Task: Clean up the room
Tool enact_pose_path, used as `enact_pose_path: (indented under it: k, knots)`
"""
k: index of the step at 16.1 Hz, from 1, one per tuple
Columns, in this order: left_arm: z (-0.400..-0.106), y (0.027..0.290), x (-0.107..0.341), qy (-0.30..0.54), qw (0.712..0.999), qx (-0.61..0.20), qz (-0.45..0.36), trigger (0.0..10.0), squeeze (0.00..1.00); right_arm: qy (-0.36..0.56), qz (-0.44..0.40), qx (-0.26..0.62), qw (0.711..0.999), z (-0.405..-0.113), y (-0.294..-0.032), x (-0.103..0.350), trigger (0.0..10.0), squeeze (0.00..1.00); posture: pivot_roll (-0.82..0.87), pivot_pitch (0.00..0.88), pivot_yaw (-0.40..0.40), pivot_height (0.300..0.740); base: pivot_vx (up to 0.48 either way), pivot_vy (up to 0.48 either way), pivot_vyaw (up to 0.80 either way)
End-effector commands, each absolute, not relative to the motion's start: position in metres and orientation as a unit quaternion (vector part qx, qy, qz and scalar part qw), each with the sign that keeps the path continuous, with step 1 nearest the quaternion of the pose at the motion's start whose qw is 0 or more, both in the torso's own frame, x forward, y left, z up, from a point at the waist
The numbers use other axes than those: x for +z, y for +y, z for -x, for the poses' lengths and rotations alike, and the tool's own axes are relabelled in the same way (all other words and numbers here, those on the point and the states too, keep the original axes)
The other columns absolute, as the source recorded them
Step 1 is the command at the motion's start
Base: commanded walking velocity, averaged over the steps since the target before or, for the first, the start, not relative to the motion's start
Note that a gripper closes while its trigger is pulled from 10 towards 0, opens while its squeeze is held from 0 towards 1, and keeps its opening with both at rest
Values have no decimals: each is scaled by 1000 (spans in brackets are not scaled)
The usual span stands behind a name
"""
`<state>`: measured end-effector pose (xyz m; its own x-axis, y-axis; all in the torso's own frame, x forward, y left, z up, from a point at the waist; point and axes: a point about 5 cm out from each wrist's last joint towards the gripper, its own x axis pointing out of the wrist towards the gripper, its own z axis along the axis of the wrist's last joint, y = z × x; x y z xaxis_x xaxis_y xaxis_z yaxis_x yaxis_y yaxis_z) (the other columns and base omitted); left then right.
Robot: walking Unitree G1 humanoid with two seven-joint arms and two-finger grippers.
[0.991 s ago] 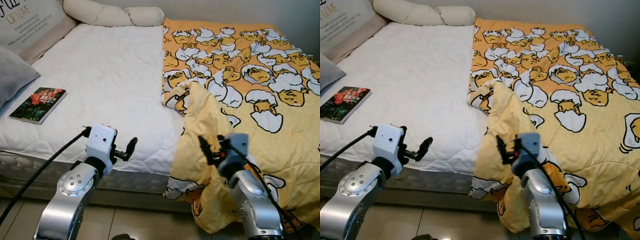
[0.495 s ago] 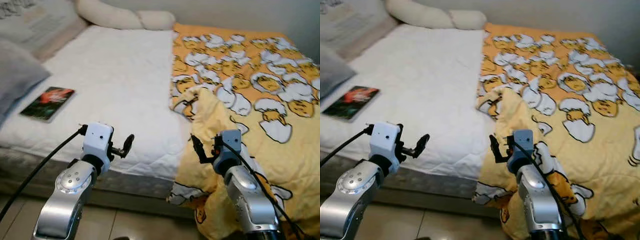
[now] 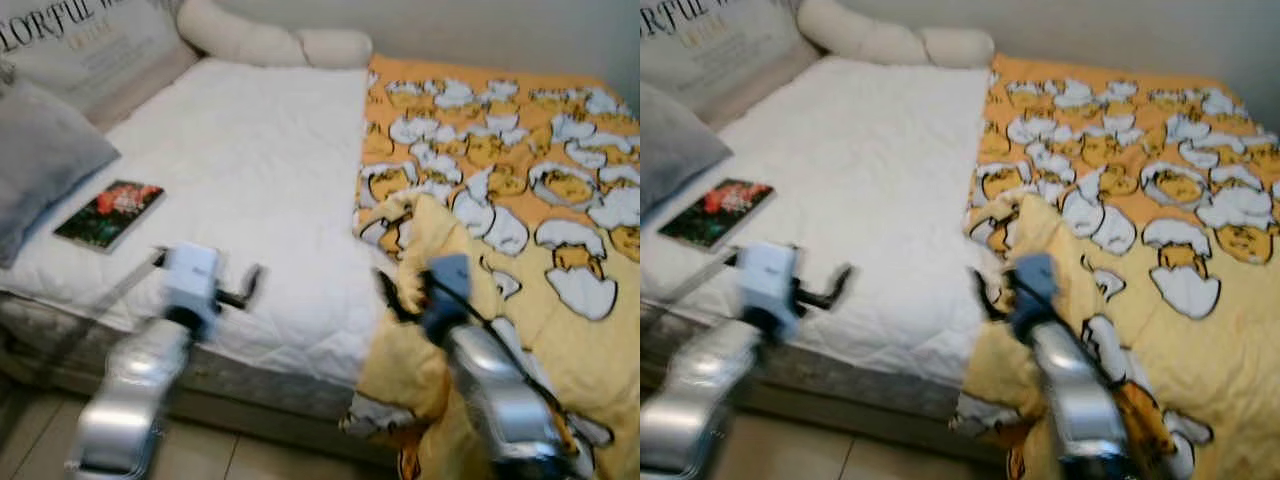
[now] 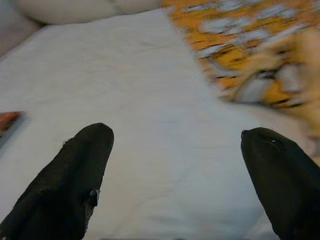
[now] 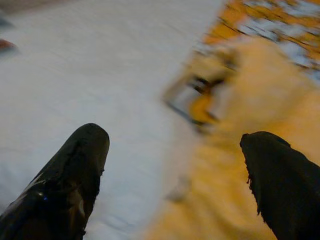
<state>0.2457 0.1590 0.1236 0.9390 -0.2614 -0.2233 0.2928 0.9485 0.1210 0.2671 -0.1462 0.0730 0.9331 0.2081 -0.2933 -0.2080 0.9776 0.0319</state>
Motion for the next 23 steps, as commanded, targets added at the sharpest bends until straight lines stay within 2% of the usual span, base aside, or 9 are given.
enact_pose_path:
  k: [1,5,9,10,16,18,20,22,23]
  knots:
    - [-246,168,127,99,983,-127,-88,10000,0,150,0,116,982,-271,-138,76,10000,1000,9,0,-35,740,0,0,0]
    - [-239,163,125,121,966,-200,-108,10000,0,221,38,99,970,-282,-139,62,10000,1000,33,0,-49,740,0,0,0]
    - [-235,162,126,138,939,-283,-136,10000,0,284,87,66,953,-310,-143,43,10000,1000,44,0,-52,740,0,0,0]
    - [-235,161,128,140,932,-301,-144,10000,0,300,93,56,948,-316,-144,38,10000,0,54,0,-55,740,0,0,0]
    - [-226,161,140,161,892,-375,-194,10000,0,346,73,56,934,-325,-142,23,10000,0,131,0,-73,740,0,0,0]
    - [-214,158,151,168,873,-411,-200,10000,0,363,118,51,923,-319,-145,13,10000,0,163,52,-67,740,0,0,0]
    - [-208,158,154,176,869,-419,-197,10000,0,374,131,44,917,-314,-146,6,10000,0,173,99,-63,740,0,0,0]
    - [-203,157,157,181,866,-422,-195,10000,0,384,110,49,915,-309,-143,0,7373,0,188,146,-59,740,0,0,0]
    - [-201,157,158,183,866,-422,-196,10000,0,387,110,50,914,-306,-143,-2,3412,0,195,159,-61,740,0,0,0]
